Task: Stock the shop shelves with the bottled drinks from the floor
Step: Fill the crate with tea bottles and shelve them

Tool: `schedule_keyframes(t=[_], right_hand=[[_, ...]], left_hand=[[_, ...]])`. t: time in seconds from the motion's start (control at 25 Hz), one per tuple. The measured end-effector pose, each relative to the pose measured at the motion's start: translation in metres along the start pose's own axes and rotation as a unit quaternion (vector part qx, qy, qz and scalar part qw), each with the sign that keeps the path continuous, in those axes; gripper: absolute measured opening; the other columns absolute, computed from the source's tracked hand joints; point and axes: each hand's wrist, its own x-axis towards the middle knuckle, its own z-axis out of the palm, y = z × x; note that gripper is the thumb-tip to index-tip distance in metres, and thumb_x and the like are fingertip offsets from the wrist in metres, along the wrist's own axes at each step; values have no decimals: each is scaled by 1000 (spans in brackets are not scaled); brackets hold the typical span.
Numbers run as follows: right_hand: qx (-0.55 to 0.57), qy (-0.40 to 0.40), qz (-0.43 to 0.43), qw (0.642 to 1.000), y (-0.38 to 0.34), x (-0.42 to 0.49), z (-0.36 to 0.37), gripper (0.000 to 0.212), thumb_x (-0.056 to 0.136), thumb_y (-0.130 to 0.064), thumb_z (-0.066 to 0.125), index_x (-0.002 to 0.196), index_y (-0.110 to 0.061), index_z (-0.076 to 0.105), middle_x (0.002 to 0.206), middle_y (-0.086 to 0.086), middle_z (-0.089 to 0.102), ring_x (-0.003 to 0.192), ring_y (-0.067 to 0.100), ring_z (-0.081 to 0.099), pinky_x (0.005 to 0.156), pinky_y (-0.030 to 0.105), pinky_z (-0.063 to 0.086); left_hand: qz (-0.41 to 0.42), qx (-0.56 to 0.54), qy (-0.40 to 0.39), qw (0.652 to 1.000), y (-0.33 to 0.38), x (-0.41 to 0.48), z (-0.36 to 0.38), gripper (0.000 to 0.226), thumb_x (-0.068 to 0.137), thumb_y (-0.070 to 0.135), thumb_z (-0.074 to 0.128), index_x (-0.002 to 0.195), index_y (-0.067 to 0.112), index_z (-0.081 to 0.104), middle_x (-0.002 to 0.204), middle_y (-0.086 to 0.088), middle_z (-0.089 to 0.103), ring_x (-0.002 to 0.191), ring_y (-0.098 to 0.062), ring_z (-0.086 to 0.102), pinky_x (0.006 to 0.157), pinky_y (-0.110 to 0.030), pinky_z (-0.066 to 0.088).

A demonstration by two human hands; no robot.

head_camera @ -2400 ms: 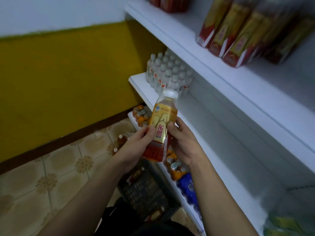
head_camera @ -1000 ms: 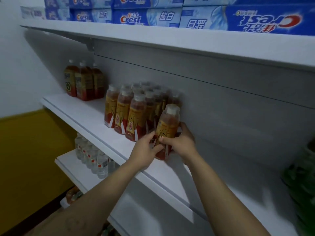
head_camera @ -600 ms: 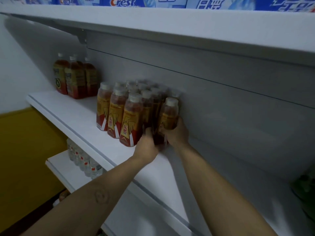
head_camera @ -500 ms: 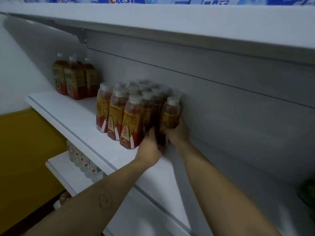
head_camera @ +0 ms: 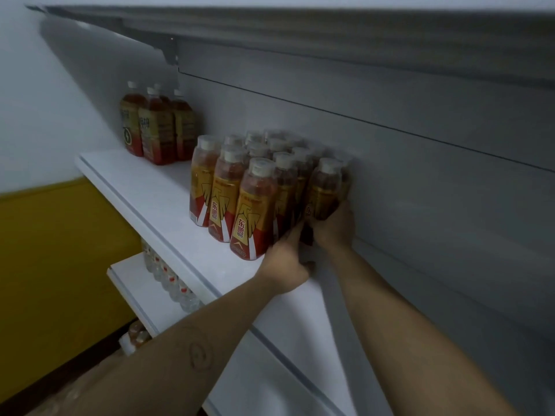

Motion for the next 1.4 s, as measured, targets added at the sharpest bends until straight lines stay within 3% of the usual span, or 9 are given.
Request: schedule_keyframes(t=[0.2,0.36,0.52,0.72,0.84,1.08,1.24,1.32,1.4], right_hand=[[83,-27,46,995,-1,-44,-11,88,62,-30,82,137,-8,42,131,15,52,110,30,59,91,37,54],[126,-65,27,989,11,-88,-42,33,78,-21,77,103,-23,57,98,-10,61,82,2,58,65,7,46],[147,-87,11,985,20,-125,-64,62,85,-25,74,139,-17,45,134,3,55,120,19,53,94,27,46],[210,-100,11,973,2,-169,-53,63,84,-22,76,138,-16,43,122,-1,56,116,15,56,100,35,48],[271,-145,4,951,-9,-208,-25,49,89,-21,70,133,-21,48,121,-7,59,114,7,59,94,23,48],[400,-250,103,876,-29,-291,84,25,102,-30,49,110,-14,67,105,4,72,97,14,69,85,31,57],[498,-431,371,655,-13,-337,166,62,97,-63,36,97,-15,75,101,7,72,93,19,72,85,34,51],[483,-438,421,630,12,-360,207,70,96,-67,33,94,-13,76,106,11,71,94,20,71,88,36,50],[456,-434,470,619,44,-386,247,74,91,-71,40,120,-8,67,126,17,64,112,25,65,104,43,45]], left_hand=[[-6,-41,10,999,-2,-1,1,70,83,5,63,145,22,36,132,-3,56,119,-24,57,96,-33,53],[-15,-70,9,997,0,0,-4,67,84,3,62,145,18,38,134,-5,56,124,-24,53,103,-33,47],[-64,-194,-2,979,8,-23,-20,64,81,8,73,138,21,46,127,1,58,118,-19,55,101,-43,49],[-33,-228,70,970,26,-92,-54,48,87,12,70,130,22,52,118,10,61,107,-7,61,83,-17,52],[-36,-260,110,959,17,-146,-78,41,89,4,65,126,19,55,116,3,65,103,-7,65,84,-21,51],[-37,-228,176,957,-37,-227,-127,23,95,12,57,117,20,61,112,3,68,108,-12,65,89,-26,53],[-178,-112,172,962,-115,-271,-119,29,101,27,47,128,26,57,115,17,64,108,7,56,93,-10,42],[-218,-82,151,961,-161,-297,-107,29,103,30,40,126,28,57,115,17,63,105,11,54,88,-3,37],[-248,-80,112,959,-210,-323,-91,29,103,31,37,120,29,60,110,15,63,102,8,55,86,-10,40]])
